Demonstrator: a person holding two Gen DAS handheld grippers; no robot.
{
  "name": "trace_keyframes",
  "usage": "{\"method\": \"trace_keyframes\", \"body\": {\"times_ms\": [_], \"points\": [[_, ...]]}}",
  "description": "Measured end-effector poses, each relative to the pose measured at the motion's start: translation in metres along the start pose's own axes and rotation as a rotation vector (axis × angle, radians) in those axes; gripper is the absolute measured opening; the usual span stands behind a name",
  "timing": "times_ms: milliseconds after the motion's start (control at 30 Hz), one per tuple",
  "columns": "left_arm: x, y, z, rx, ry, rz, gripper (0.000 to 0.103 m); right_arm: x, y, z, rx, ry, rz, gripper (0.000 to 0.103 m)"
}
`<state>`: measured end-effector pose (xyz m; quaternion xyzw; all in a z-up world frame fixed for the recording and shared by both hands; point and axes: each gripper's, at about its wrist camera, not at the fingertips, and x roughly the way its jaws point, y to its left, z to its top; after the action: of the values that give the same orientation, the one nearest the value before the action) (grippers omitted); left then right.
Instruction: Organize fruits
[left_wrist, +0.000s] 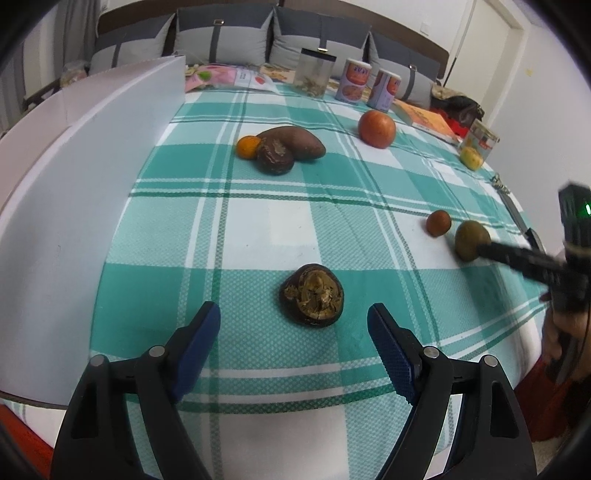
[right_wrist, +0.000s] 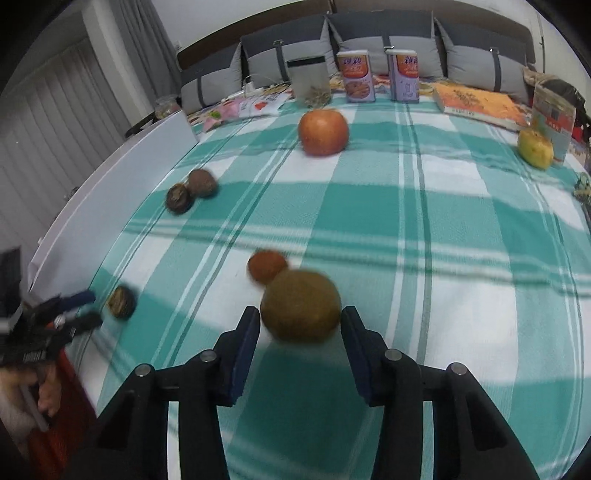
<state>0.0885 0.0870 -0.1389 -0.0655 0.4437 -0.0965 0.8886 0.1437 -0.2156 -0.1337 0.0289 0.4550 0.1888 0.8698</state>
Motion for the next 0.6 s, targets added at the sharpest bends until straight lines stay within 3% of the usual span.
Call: {"method": "trace_keyframes", "body": {"times_ms": [167,267,400,533,600], "points": [[0.0,-0.006,0.0,0.013,0.002,-0.008,0.083,-0.007,0.007,-0.029,0.015,0.048,0.01,0.046],[-0.002,-0.007,-0.001,0.023,-0.004,-0.006,0.083,-0.01,0.014,-0.029,-0.004,0.037,-0.023,0.046],[-0.001,-0.006,-0.003,0.011,0.004,-0.003,0.083,-0.02,0.013,0.004,0.033,-0.056,-0.014,0.046],[-0.001,-0.006,-0.003,0.013,0.006,0.0,0.083,0.0,0.016,0.04,-0.005,-0.038,-0.025,0.046],[-0.002,-0.006,-0.003,0.016,0.003,0.001,0.083,0.017,0.015,0.049,-0.021,0.005,-0.004,0.032]]}}
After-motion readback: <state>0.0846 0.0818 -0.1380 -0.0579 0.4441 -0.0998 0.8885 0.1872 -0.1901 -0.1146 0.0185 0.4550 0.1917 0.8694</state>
